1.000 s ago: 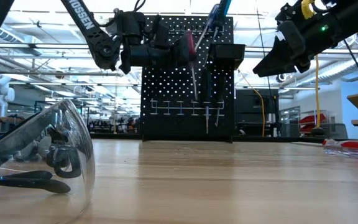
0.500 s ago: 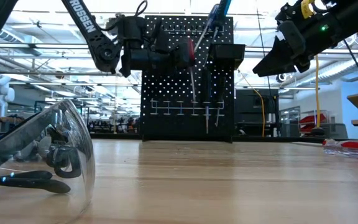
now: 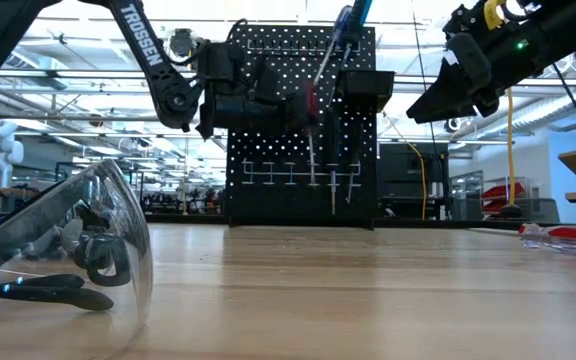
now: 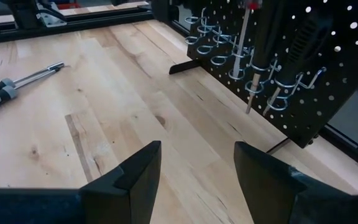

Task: Hang tools onto peg board
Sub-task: Hang the red screwdriver on the pegboard

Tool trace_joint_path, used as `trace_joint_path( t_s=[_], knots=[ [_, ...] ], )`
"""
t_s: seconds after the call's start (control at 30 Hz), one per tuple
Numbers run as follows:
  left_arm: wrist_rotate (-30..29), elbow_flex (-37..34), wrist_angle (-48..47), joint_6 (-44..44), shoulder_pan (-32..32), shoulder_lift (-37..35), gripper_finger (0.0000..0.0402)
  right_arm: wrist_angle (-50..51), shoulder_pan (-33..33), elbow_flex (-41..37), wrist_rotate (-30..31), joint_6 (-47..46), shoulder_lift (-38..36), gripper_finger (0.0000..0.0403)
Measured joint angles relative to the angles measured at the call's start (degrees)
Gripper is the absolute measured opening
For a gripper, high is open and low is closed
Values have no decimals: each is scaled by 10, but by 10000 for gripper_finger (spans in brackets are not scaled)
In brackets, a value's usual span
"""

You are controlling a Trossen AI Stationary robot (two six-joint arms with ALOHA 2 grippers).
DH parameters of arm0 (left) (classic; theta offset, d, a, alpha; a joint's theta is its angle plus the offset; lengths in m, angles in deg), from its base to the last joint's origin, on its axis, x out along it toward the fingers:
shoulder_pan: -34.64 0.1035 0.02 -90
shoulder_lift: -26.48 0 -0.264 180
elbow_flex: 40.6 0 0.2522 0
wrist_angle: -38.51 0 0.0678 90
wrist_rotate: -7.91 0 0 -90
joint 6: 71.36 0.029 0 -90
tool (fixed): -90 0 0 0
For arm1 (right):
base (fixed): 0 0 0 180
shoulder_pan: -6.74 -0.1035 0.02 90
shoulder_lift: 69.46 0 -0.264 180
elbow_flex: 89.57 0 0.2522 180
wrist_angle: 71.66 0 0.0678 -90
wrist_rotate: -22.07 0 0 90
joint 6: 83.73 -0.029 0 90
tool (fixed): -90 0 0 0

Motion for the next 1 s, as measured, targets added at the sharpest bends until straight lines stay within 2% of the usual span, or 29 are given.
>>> trace_joint_path(
  t_s=[0.2,0.53,1.0],
  knots=[
    [-1,25,-20,-13,-2,29,95,0,0,0,0,0,0,194],
    [-17,27,-87,-48,-3,29,99,0,0,0,0,4,0,194],
    [-19,27,-109,-56,-13,29,171,1,0,0,-2,4,0,194]
  ],
)
